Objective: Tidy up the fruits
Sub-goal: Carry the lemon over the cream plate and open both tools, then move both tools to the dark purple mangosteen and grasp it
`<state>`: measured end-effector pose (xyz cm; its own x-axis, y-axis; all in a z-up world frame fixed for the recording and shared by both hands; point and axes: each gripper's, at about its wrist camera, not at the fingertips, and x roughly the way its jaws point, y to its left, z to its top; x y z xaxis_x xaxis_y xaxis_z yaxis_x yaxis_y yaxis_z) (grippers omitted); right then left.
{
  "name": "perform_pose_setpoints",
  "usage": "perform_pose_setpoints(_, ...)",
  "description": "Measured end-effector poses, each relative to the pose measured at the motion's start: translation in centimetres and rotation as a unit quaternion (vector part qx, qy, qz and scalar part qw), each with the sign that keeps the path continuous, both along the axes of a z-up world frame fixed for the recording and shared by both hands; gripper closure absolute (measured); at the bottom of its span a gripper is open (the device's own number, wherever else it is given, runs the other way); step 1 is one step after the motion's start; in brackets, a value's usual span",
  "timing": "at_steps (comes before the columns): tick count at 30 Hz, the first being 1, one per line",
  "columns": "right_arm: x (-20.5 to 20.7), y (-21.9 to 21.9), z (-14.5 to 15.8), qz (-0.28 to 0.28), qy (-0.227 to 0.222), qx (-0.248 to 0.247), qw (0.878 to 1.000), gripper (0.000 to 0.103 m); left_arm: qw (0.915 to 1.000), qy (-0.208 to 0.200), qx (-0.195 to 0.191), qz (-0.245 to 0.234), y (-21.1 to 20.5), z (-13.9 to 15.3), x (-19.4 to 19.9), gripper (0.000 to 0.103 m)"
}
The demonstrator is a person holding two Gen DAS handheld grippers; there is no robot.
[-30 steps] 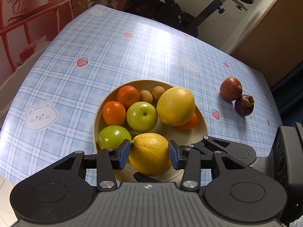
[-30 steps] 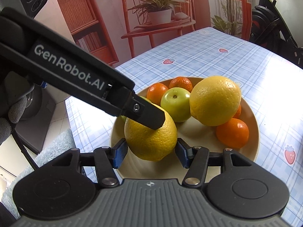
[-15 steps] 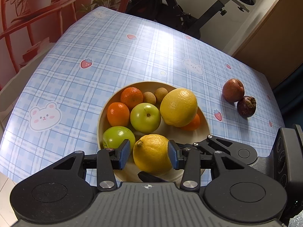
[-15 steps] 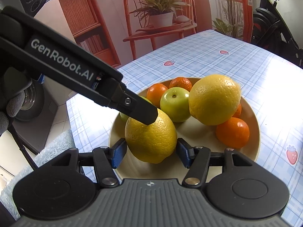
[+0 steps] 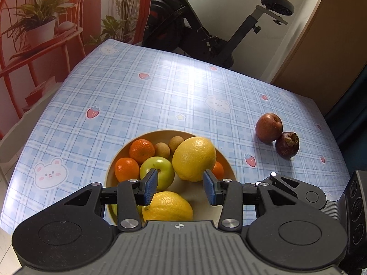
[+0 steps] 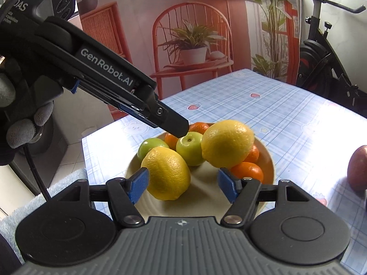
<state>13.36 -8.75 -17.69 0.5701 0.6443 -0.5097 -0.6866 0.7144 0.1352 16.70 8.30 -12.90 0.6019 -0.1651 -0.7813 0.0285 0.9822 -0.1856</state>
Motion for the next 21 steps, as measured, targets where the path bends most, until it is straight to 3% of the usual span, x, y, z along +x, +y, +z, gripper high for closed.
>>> perform_pose_setpoints(9, 0.4, -7.6, 0.2, -0.096, -0.043, 0.002, 0.994, 0.034, 0.9988, -0.029, 0.002, -0.039, -5.2, 0.8, 2.1, 0.058)
perform_pose_setpoints(21, 1.2, -17.4, -1.1, -0.228, -0.065, -0.011, 0.971, 0.034, 0.9953, -0.038, -0.022, -0.086, -14.2, -0.1, 6.9, 0.058)
